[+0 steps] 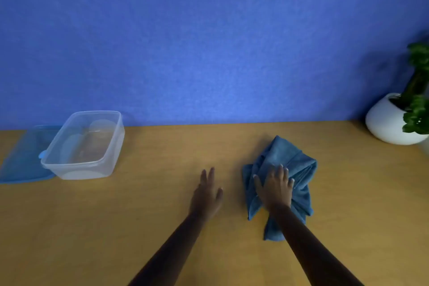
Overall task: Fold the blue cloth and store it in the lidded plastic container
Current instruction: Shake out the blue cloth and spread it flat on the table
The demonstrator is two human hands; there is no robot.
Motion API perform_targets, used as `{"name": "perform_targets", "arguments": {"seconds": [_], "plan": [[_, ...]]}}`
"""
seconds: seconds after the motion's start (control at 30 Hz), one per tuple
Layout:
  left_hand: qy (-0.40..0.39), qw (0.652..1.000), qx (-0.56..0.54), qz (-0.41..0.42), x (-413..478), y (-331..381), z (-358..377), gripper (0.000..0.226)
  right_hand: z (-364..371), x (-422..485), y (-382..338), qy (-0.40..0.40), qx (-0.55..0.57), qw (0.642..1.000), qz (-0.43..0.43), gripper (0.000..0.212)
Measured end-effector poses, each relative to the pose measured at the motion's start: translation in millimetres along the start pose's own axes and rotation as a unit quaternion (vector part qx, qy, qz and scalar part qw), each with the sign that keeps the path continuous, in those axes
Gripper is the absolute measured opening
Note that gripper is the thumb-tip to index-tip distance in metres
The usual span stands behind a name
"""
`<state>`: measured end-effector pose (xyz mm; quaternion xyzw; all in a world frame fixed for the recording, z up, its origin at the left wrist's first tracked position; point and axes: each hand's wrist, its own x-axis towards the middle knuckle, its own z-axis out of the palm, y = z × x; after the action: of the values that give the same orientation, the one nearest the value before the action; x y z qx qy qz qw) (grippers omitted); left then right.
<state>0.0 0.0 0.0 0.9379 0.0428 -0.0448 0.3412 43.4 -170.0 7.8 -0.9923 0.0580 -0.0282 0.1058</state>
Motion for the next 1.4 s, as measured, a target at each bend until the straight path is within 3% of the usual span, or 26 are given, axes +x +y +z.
{"name": "perform_targets", "arguments": {"seconds": [0.13, 0.37, 0.53, 0.73, 0.87, 1.0, 1.13, 1.27, 1.33, 1.4], "plan": [[-0.061, 0.997, -0.051, 0.006, 3.5, 25.1, 14.1, 0.064, 1.1, -4.0, 17.0, -0.095, 0.028, 0.992, 0.076, 0.083], [-0.094, 0.995, -0.023, 0.007, 3.1, 26.3, 19.1, 0.06, 12.6, -11.0, 17.7, -0.149, -0.021, 0.987, 0.048, 0.111], [-0.088, 0.996, -0.025, -0.009, 1.5, 13.7, 14.4, 0.056, 13.9, -7.7, 18.6, -0.127, -0.073, 0.989, 0.031, 0.089], [-0.075, 0.996, -0.049, -0.006, -0.5, 4.8, 1.5, 0.052, -8.0, -0.6, 21.0, -0.033, -0.105, 0.993, -0.046, 0.038], [-0.038, 0.993, -0.109, -0.005, 4.1, 7.3, -8.4, 0.048, -36.8, 9.9, 11.2, 0.029, -0.027, 0.998, -0.055, 0.03], [0.025, 0.981, -0.189, 0.026, 10.7, 21.2, -17.1, 0.045, -72.9, 14.1, -9.4, 0.035, 0.144, 0.988, -0.047, 0.031], [0.046, 0.952, -0.292, 0.074, 7.4, 47.3, -38.3, 0.041, -105.0, 13.8, -31.5, -0.01, 0.371, 0.928, -0.033, 0.022], [0.047, 0.943, -0.303, 0.127, -1.2, 57.6, -59.6, 0.054, -125.3, 9.1, -53.6, -0.096, 0.57, 0.816, 0.007, 0.022], [0.048, 0.939, -0.307, 0.148, -6.0, 58.1, -68.6, 0.063, -129.9, 7.9, -60.9, -0.156, 0.615, 0.773, 0.013, 0.031], [0.037, 0.932, -0.327, 0.15, -9.2, 57.3, -75.6, 0.062, -131.2, 7.8, -66.7, -0.202, 0.627, 0.752, -0.002, 0.047]]}}
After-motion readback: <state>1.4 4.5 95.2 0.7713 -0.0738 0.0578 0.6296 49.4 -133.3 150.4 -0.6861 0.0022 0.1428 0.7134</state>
